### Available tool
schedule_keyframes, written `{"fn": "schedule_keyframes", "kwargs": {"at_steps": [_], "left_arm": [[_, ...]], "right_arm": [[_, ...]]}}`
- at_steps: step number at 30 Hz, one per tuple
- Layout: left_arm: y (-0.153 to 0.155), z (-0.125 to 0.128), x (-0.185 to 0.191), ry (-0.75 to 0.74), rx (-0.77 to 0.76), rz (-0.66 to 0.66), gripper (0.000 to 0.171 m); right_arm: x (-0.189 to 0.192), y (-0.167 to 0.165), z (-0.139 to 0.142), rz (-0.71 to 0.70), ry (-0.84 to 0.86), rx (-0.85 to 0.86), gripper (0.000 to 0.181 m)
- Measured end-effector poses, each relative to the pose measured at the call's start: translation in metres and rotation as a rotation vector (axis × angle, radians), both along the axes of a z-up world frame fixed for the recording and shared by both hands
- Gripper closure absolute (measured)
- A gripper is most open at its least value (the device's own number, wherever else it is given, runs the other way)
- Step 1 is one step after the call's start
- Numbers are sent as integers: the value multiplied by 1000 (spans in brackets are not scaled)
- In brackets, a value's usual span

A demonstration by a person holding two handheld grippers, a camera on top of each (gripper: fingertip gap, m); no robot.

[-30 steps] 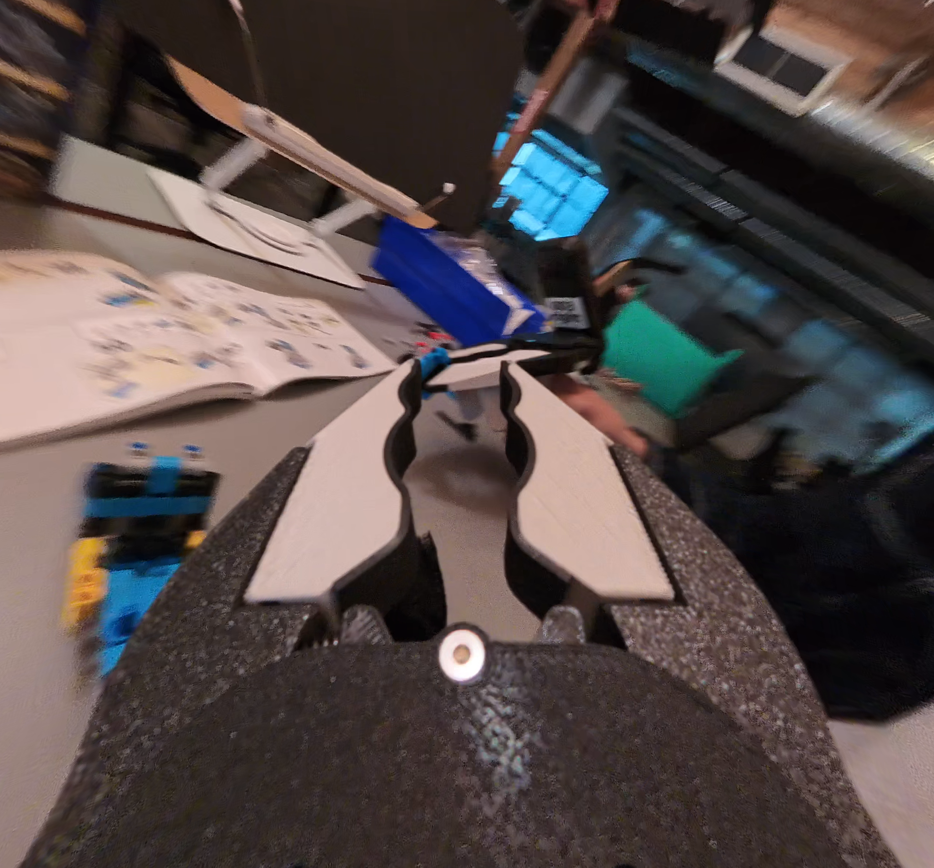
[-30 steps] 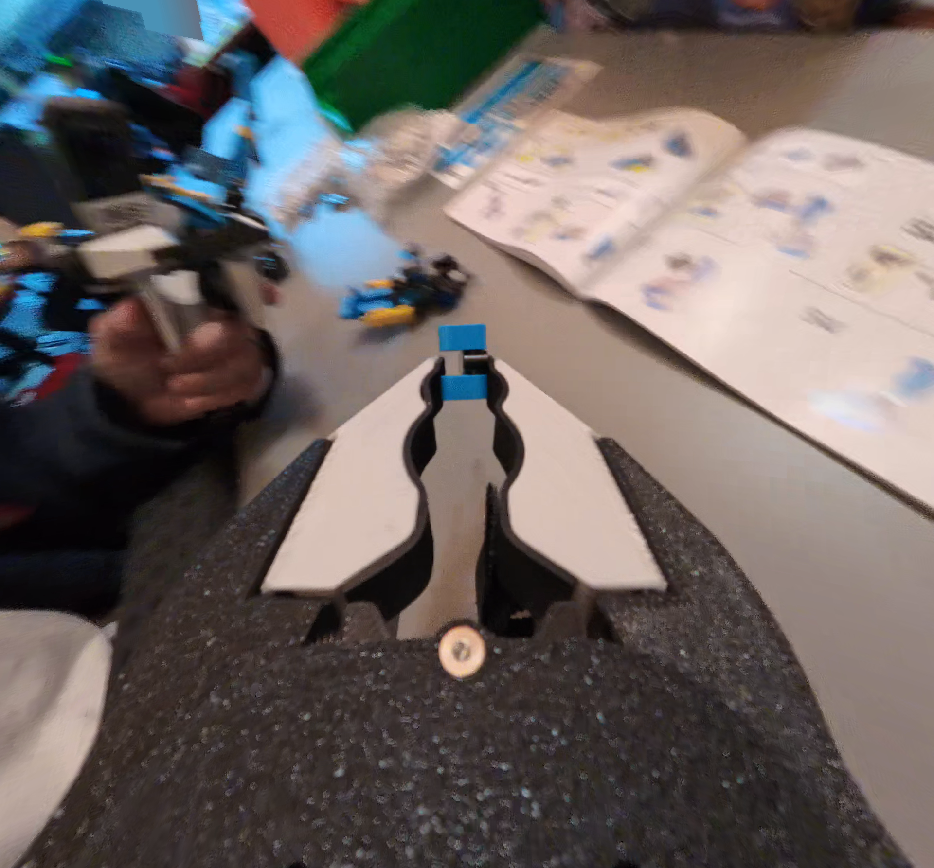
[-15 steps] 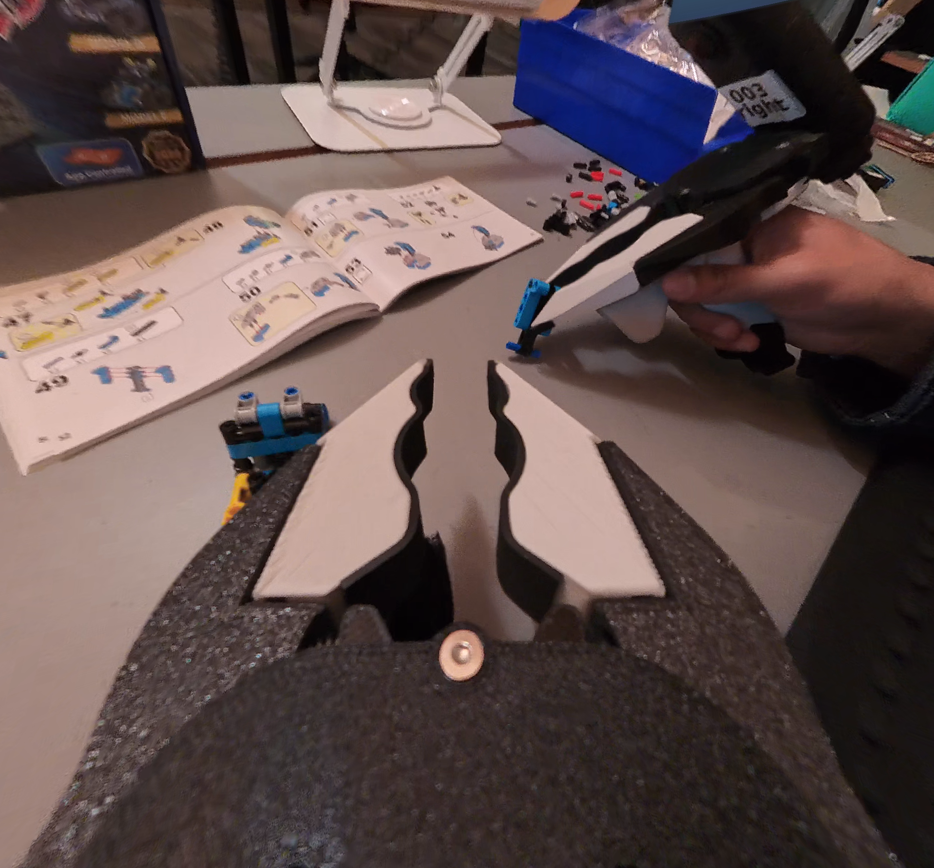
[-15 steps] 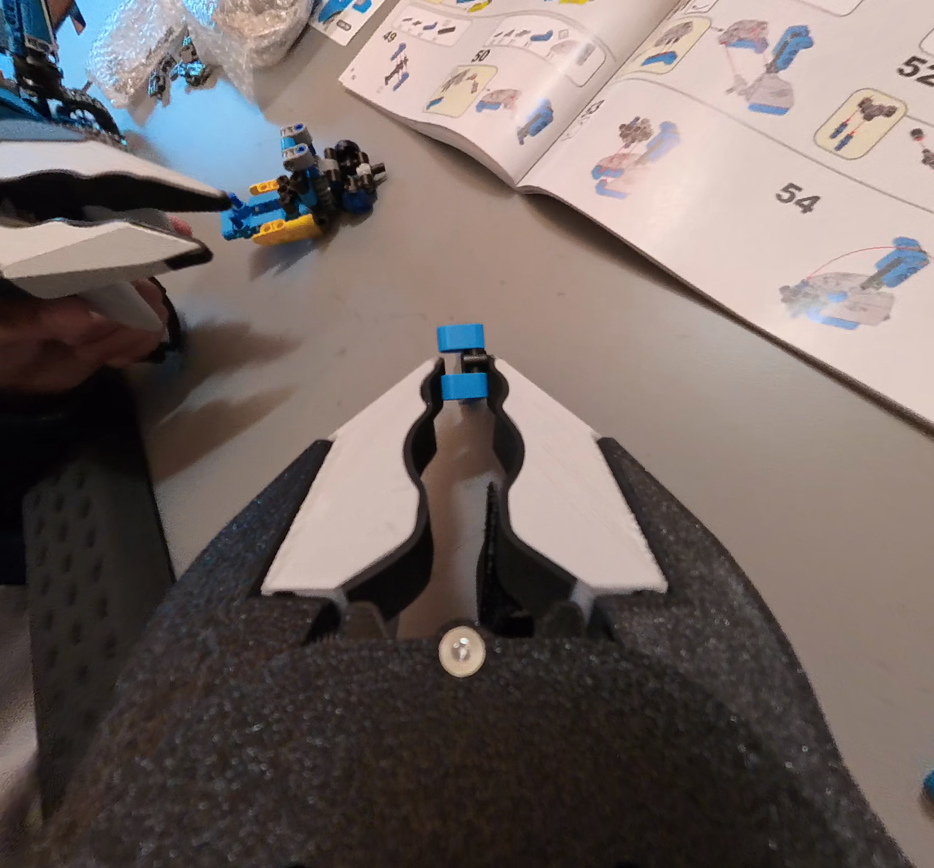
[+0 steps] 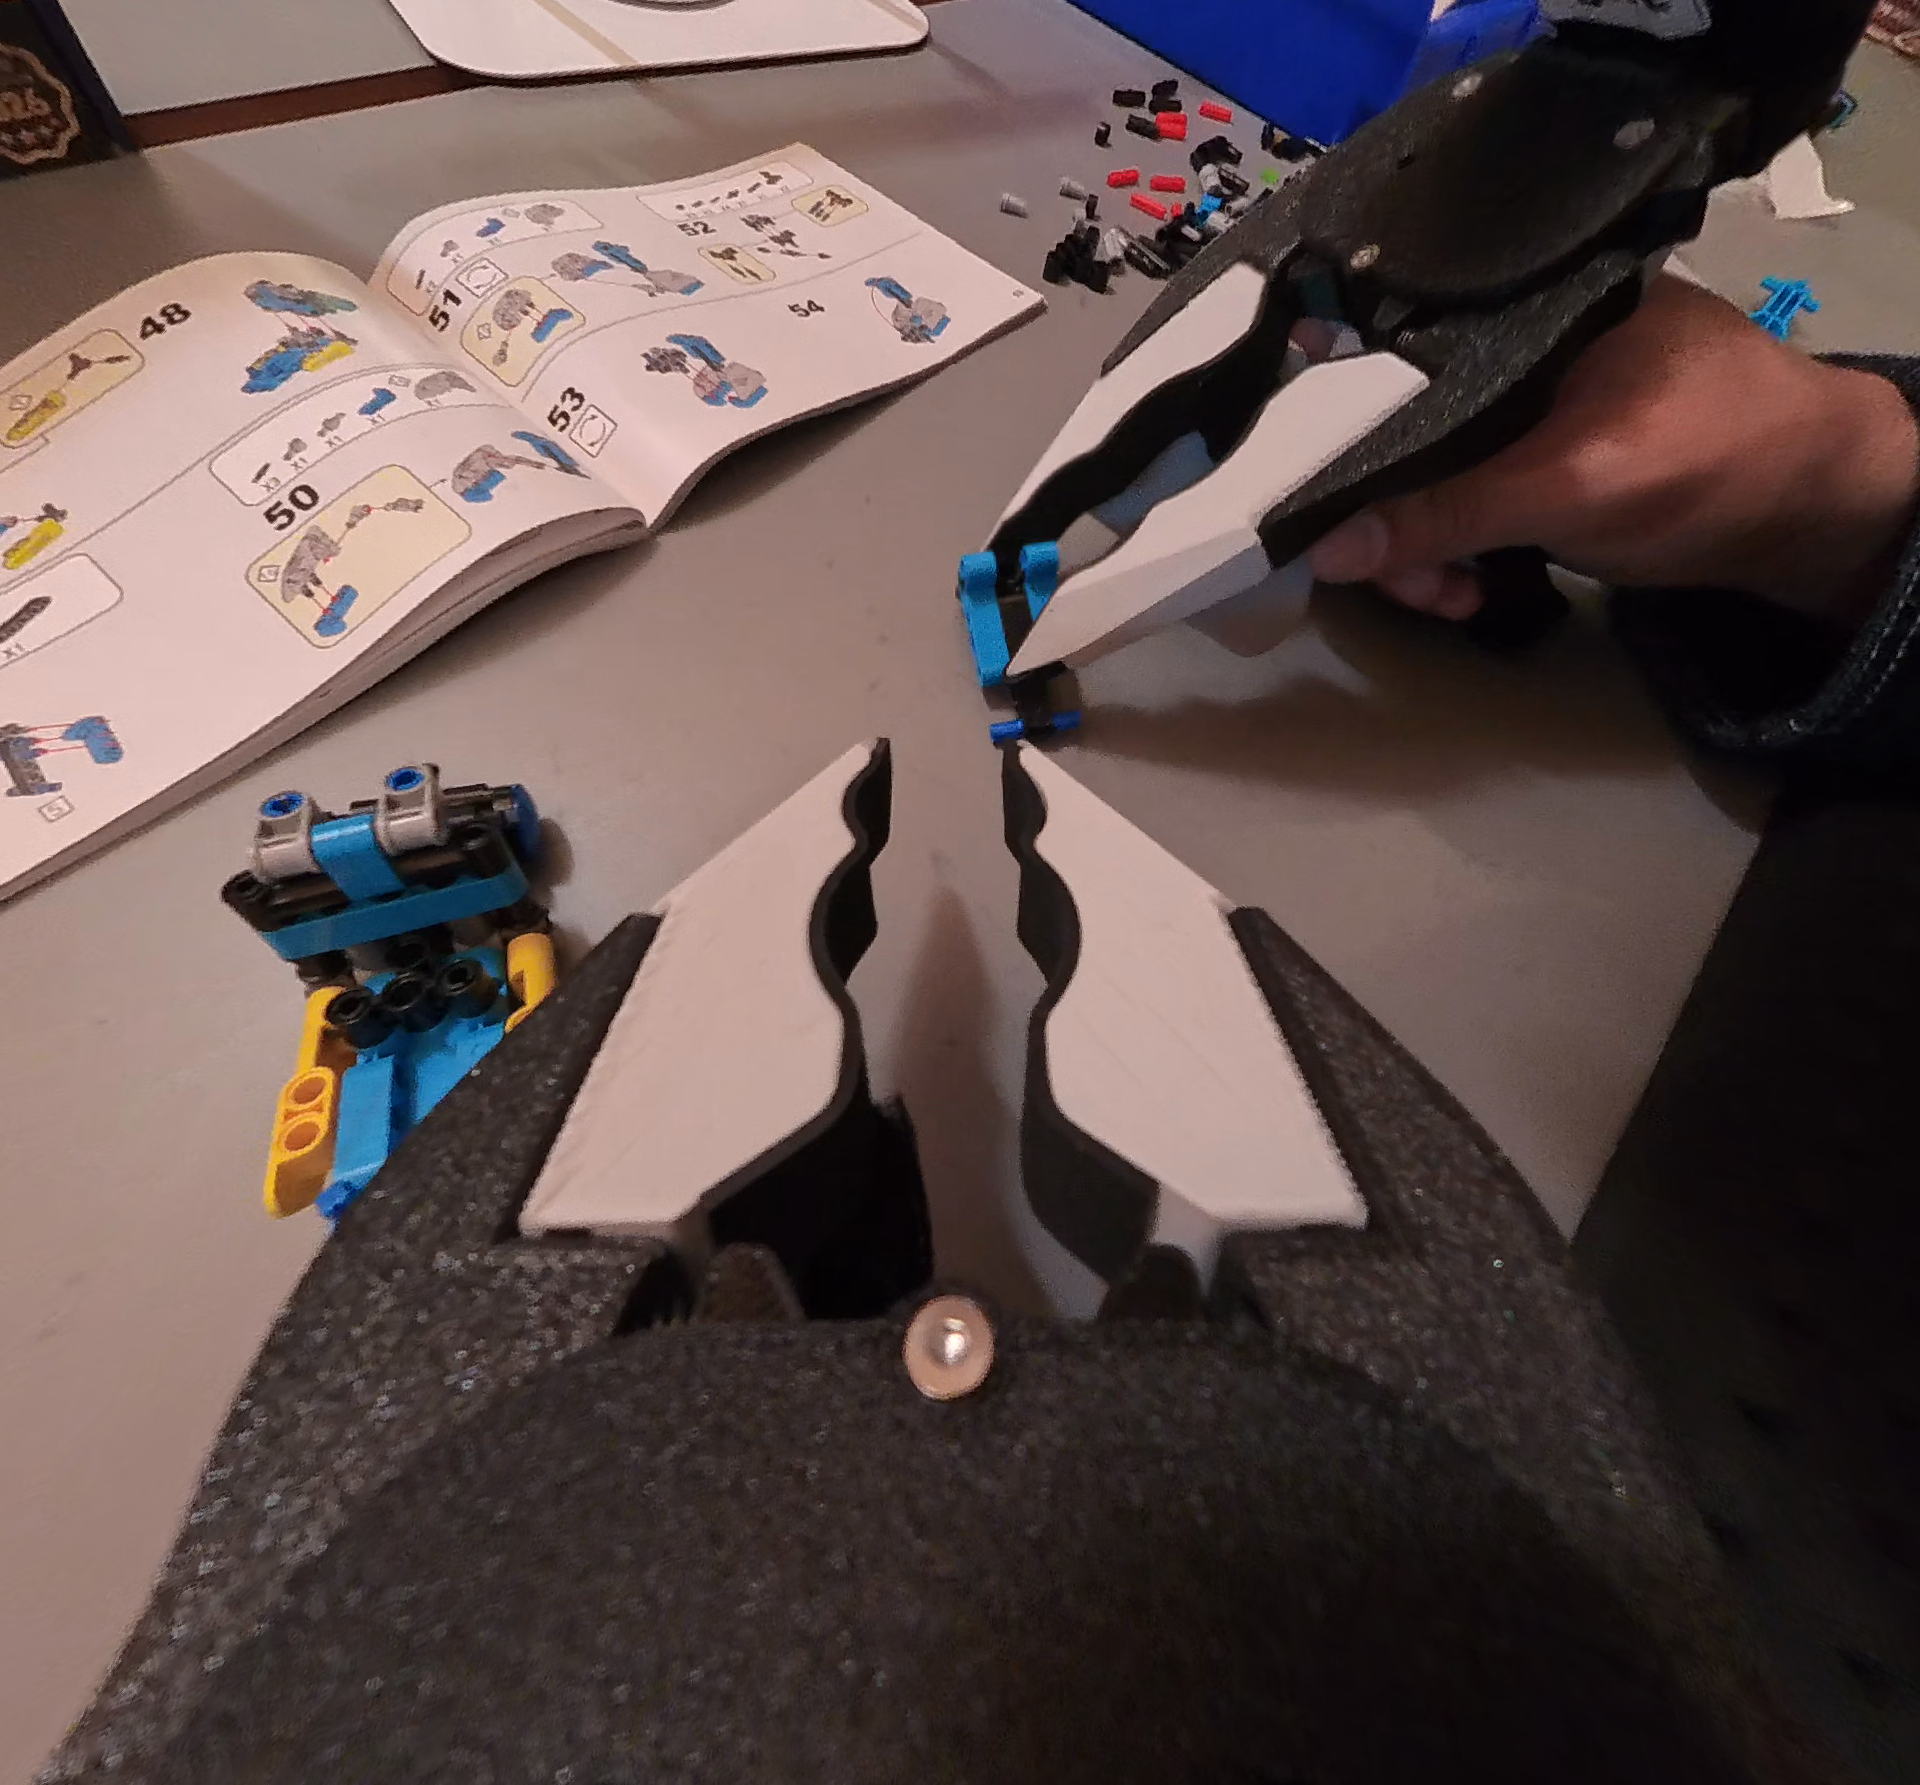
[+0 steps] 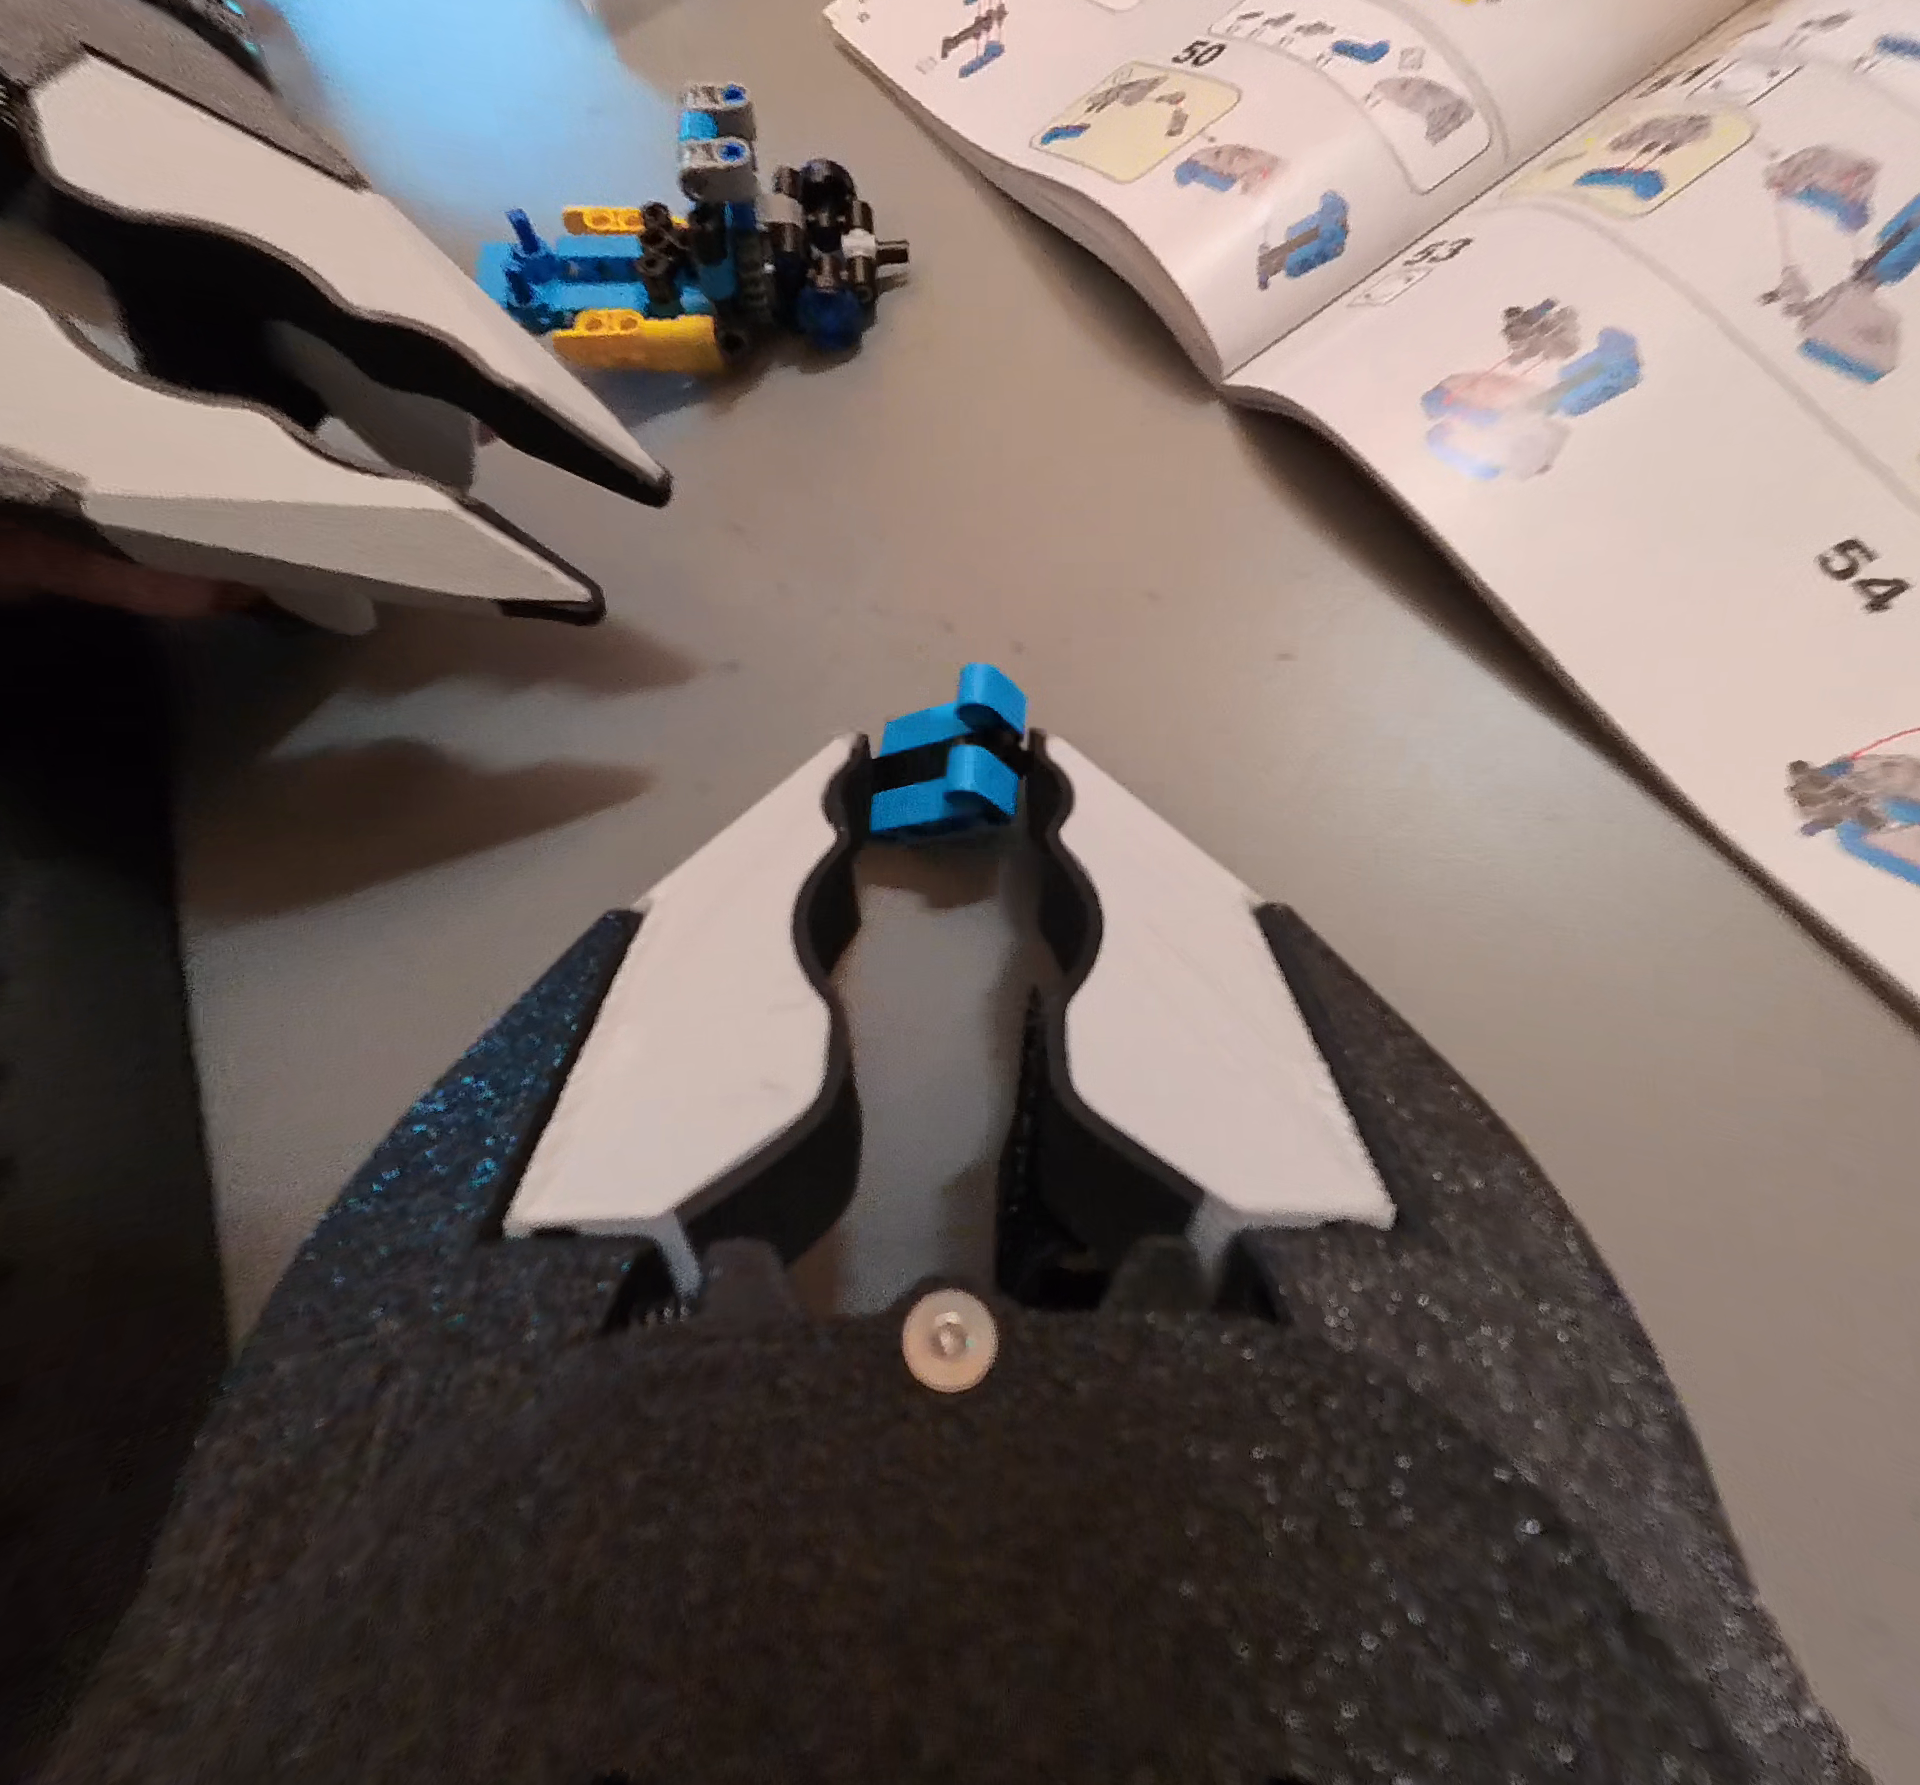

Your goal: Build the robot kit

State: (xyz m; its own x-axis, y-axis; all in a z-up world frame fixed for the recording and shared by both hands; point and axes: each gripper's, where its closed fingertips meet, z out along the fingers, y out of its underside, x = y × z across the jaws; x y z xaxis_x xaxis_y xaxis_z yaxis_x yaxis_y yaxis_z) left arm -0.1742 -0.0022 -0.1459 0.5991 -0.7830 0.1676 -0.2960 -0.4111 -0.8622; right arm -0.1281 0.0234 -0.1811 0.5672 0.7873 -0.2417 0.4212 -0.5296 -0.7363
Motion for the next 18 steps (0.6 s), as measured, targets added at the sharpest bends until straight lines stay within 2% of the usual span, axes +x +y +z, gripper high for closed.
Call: {"fn": "schedule_keyframes", "kwargs": {"at_steps": [9, 13, 15, 17, 18], "left_arm": [[6, 4, -7, -60, -39, 42, 151], [9, 8, -10, -77, -20, 62, 151], [9, 9, -11, -85, -26, 66, 151], [9, 9, -12, -90, -25, 68, 151], [10, 10, -12, -91, -23, 71, 151]], "right_arm": [[5, 4, -4, 4, -46, 44, 149], [8, 10, 1, -6, -77, 111, 125], [9, 11, 7, -20, -65, 121, 119], [10, 14, 19, -44, -18, 158, 121], [13, 15, 26, -67, 11, 191, 129]]}}
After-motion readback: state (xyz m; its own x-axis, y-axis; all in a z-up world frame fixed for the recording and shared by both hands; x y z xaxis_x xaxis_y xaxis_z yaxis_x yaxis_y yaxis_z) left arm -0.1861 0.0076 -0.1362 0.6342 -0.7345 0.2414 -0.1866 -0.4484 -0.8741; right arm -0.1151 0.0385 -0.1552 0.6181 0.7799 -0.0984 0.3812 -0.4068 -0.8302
